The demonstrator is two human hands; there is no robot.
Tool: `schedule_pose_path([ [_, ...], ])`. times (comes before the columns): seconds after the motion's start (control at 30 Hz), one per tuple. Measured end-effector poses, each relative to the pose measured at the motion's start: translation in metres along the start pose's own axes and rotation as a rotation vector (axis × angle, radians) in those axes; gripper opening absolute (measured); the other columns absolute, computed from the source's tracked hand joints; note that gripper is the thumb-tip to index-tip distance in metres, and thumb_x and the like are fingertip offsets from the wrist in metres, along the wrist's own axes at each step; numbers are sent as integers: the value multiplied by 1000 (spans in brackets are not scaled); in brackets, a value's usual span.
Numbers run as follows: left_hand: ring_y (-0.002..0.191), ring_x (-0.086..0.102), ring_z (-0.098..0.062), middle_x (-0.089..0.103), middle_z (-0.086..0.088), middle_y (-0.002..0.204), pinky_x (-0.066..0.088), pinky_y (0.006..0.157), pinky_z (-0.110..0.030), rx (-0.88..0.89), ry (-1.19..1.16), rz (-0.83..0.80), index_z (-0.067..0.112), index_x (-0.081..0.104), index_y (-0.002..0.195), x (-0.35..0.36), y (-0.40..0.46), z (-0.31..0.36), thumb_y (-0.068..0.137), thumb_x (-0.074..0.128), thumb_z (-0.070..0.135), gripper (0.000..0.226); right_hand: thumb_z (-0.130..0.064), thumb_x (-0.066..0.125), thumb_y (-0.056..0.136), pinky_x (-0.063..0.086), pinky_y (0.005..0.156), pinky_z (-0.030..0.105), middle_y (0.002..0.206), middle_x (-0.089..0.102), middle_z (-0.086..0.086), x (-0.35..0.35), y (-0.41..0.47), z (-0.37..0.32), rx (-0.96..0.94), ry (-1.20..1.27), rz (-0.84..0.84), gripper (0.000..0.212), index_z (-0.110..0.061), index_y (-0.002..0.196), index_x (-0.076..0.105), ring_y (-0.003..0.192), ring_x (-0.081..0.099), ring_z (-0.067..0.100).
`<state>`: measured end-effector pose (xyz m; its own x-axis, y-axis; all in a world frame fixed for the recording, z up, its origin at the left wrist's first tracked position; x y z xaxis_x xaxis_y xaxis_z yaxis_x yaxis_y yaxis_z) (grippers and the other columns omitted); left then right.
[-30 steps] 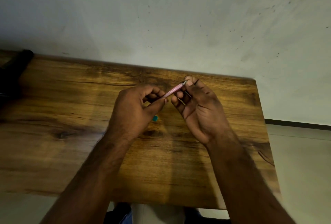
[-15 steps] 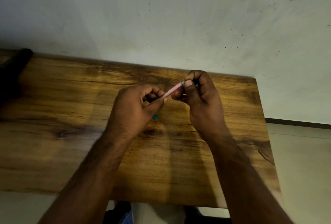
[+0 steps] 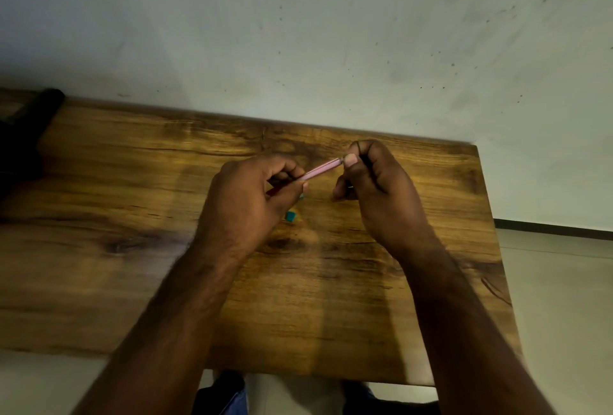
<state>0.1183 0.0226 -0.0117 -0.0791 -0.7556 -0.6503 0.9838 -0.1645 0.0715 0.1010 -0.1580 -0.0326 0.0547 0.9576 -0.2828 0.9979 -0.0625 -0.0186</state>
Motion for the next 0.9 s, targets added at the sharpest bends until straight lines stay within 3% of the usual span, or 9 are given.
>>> schedule_pose_path([
  [0.1, 89, 64, 7, 71, 18, 86, 42, 70, -7, -19, -21, 1, 29, 77, 99, 0, 0, -2, 85, 79, 26, 15, -19, 52, 106, 60, 85, 58, 75, 66, 0, 3, 1, 3, 46, 161, -30, 10, -18, 100, 60, 76, 68, 20],
  [0.23, 89, 63, 9, 69, 20, 85, 42, 69, -2, -21, -30, -14, 30, 76, 99, 2, -1, -2, 85, 78, 26, 14, -10, 53, 104, 61, 84, 45, 82, 66, 7, 2, 2, 2, 63, 259, -45, 10, -12, 100, 62, 81, 68, 23],
  [0.33, 87, 63, 9, 69, 19, 85, 41, 70, -1, -20, -20, -23, 28, 76, 100, 3, -1, -2, 86, 78, 25, 14, -7, 54, 103, 62, 84, 42, 85, 68, 8, 1, 1, 2, 68, 260, -51, 10, -12, 100, 62, 83, 70, 21],
  [0.47, 85, 65, 4, 71, 16, 87, 48, 75, -14, 2, -6, -24, 25, 78, 102, 2, -1, 0, 86, 78, 23, 16, -4, 55, 102, 62, 82, 39, 88, 69, 7, -1, 1, 4, 78, 225, -43, 12, -14, 100, 63, 82, 72, 18],
  [0.67, 82, 66, 3, 72, 15, 86, 55, 74, -21, 11, 13, -25, 25, 78, 102, 3, -2, 0, 85, 78, 25, 17, -1, 55, 102, 61, 79, 33, 90, 68, 8, -2, 0, 6, 110, 231, -47, 14, -11, 102, 64, 83, 73, 19],
  [0.9, 83, 63, 7, 68, 19, 84, 46, 71, -11, 7, 22, -6, 27, 77, 101, 2, -1, 2, 85, 78, 25, 15, 1, 56, 100, 62, 81, 34, 99, 67, 12, -6, 1, 7, 119, 243, -31, 18, -10, 113, 62, 85, 73, 19],
])
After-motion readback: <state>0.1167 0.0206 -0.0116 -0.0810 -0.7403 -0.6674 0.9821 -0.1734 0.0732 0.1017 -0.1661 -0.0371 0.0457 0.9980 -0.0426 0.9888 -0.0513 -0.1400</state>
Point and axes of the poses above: each hand's wrist, its own y-axis towards the middle knuckle, its own x-axis out of the palm, z = x × y, the point moved 9 cm from there along y, towards the middle knuckle
